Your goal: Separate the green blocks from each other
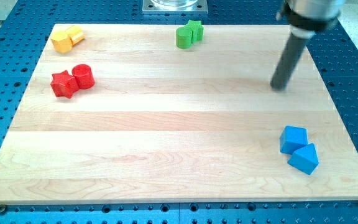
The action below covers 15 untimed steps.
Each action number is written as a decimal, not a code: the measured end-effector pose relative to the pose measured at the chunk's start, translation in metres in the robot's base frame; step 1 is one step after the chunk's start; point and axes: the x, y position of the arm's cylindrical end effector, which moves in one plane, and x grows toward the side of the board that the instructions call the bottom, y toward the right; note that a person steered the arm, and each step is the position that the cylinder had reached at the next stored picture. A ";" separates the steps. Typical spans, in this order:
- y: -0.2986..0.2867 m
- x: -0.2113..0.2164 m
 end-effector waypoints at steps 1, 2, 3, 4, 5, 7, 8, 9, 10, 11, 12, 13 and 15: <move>-0.019 -0.085; -0.083 -0.136; -0.154 -0.146; -0.213 -0.145; -0.248 -0.090; -0.287 -0.114; -0.287 -0.083; -0.263 -0.033; -0.238 0.010; -0.224 0.040; -0.212 0.061; -0.243 0.061; -0.240 0.087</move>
